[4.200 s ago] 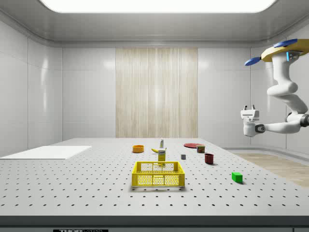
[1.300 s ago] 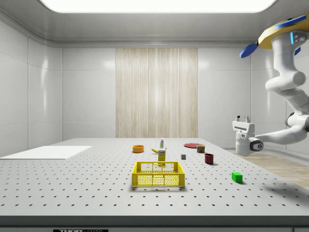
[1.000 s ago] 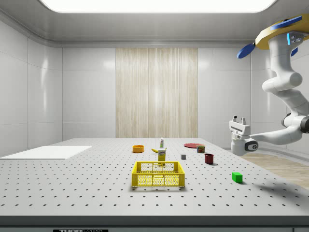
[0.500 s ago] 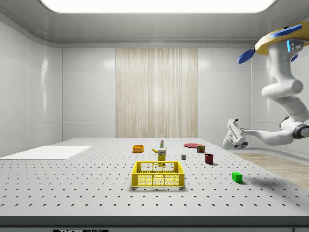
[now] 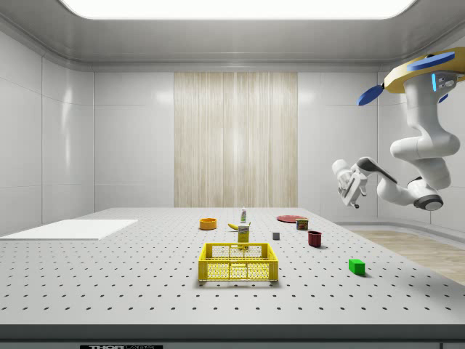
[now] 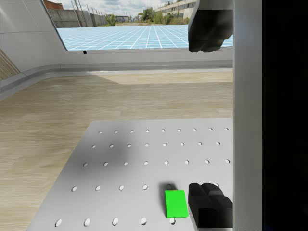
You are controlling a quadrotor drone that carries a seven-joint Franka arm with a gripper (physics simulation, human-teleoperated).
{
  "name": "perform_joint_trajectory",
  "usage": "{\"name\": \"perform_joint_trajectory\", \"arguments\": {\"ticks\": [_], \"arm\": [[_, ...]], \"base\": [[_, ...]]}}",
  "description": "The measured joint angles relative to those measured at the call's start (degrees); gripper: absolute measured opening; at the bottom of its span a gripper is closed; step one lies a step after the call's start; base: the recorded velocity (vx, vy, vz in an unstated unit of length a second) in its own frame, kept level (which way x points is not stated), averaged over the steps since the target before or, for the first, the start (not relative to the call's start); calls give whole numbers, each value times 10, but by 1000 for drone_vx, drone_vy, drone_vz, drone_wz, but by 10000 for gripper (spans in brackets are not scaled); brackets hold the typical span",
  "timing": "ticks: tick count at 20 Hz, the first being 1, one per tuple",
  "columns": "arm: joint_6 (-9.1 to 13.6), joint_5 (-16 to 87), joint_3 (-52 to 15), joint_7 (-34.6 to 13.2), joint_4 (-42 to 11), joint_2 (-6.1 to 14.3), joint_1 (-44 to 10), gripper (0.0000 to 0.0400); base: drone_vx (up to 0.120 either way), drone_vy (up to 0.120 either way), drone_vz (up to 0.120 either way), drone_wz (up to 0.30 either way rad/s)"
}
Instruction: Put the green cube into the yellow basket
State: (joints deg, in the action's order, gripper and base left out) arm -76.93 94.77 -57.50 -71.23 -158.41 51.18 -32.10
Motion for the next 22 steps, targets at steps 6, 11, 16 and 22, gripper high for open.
{"name": "perform_joint_trajectory", "arguments": {"ticks": [6,11,16,22], "arm": [[72,148,-88,-108,-62,41,-155,400],[97,182,-120,-152,-73,68,-222,400],[101,189,-137,-174,-75,88,-255,400],[93,184,-149,-189,-75,109,-274,400]], "base": [[0,0,-120,0],[0,0,-120,0],[0,0,-120,0],[0,0,-120,0]]}}
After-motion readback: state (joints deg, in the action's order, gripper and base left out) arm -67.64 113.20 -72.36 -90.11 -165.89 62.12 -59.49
